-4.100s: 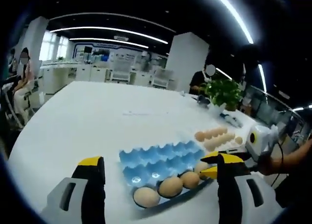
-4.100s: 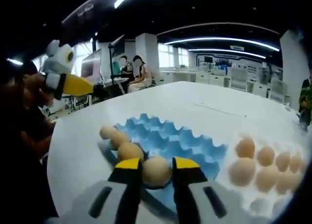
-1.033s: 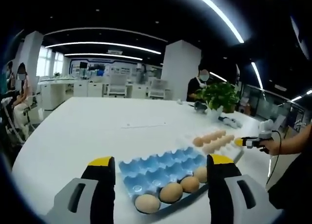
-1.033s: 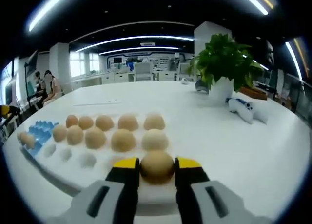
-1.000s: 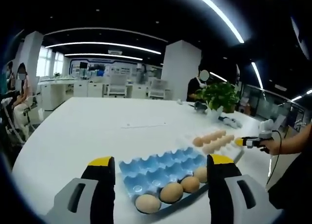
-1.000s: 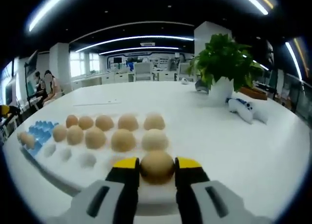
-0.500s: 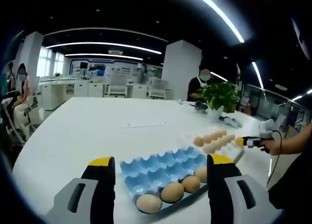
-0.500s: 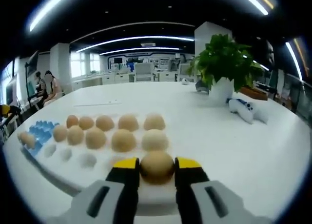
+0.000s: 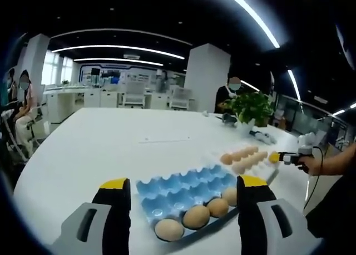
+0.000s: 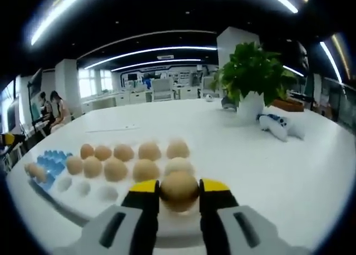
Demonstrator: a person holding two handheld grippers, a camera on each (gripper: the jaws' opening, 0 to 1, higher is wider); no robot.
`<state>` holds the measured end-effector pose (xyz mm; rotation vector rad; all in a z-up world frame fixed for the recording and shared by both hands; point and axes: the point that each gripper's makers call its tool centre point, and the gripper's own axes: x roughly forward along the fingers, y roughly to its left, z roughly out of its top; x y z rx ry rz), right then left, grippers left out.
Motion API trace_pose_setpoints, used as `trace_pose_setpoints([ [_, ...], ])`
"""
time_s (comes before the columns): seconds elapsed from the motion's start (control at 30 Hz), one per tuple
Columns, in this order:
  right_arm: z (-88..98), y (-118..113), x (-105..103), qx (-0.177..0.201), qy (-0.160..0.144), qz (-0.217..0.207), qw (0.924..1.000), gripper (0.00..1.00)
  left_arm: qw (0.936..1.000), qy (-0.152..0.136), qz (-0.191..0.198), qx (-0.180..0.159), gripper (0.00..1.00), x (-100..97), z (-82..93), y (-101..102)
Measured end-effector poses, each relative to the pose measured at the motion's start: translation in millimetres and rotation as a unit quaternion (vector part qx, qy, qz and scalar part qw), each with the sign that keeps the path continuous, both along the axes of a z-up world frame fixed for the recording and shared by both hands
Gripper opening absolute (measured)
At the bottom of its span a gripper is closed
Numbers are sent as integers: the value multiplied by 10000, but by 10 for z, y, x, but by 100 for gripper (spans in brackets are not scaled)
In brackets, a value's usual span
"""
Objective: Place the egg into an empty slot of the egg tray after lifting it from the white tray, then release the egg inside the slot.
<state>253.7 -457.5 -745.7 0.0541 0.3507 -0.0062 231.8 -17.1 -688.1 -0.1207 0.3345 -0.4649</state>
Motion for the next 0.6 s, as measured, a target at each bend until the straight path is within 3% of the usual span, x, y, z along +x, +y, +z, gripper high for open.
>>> trace_pose_setpoints([
  [0.13,115,134,-6,117,-129,150,9997,27,10000,8,-54,44,77,-2,-17,-22],
  [0.27,157,441,18,102,-145,629,9979,28,10000,-50,-67,54,78,3,-7,-28],
  [0.6,320,1399,110,270,-337,1815,9824,28,10000,-50,-17,14,78,1,-3,13],
])
